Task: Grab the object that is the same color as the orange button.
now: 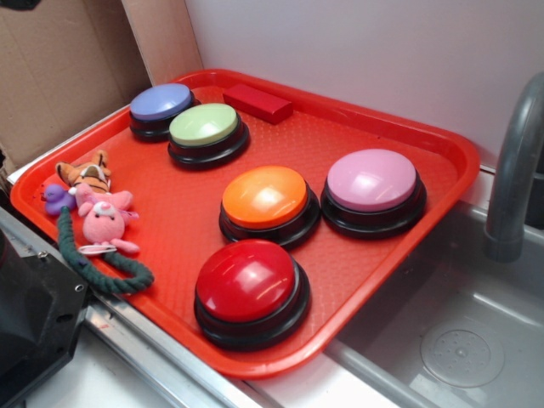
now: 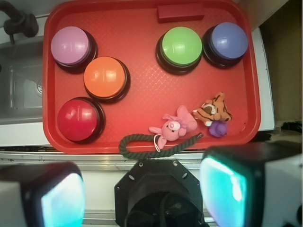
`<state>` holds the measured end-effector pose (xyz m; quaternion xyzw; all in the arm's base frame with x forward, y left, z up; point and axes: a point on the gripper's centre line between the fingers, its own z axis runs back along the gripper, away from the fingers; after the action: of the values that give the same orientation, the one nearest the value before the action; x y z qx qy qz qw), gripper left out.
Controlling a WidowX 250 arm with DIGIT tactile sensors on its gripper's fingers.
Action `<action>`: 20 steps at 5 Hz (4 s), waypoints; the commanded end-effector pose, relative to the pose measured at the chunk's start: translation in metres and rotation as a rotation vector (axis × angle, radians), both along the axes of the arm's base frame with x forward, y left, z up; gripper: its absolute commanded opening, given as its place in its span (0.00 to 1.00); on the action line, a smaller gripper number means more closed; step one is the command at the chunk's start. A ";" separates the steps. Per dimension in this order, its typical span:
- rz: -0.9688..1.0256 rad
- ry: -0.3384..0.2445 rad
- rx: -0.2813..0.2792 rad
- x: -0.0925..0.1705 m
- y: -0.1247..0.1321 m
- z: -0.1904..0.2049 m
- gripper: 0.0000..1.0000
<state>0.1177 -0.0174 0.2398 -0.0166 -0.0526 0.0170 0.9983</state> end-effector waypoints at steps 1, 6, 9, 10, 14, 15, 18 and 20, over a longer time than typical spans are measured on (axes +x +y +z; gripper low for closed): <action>0.000 0.000 0.000 0.000 0.000 0.000 1.00; 0.156 -0.084 0.039 0.027 0.130 -0.119 1.00; 0.155 -0.039 0.092 0.039 0.153 -0.187 1.00; 0.161 -0.030 0.083 0.040 0.153 -0.200 1.00; 0.248 0.075 0.078 0.041 0.149 -0.235 0.00; 0.264 0.096 0.087 0.041 0.148 -0.236 0.00; 0.294 0.087 0.094 0.041 0.147 -0.230 0.00; 0.294 0.099 0.133 0.051 0.148 -0.189 0.00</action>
<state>0.1610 0.1262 0.0408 0.0466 0.0156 0.1742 0.9835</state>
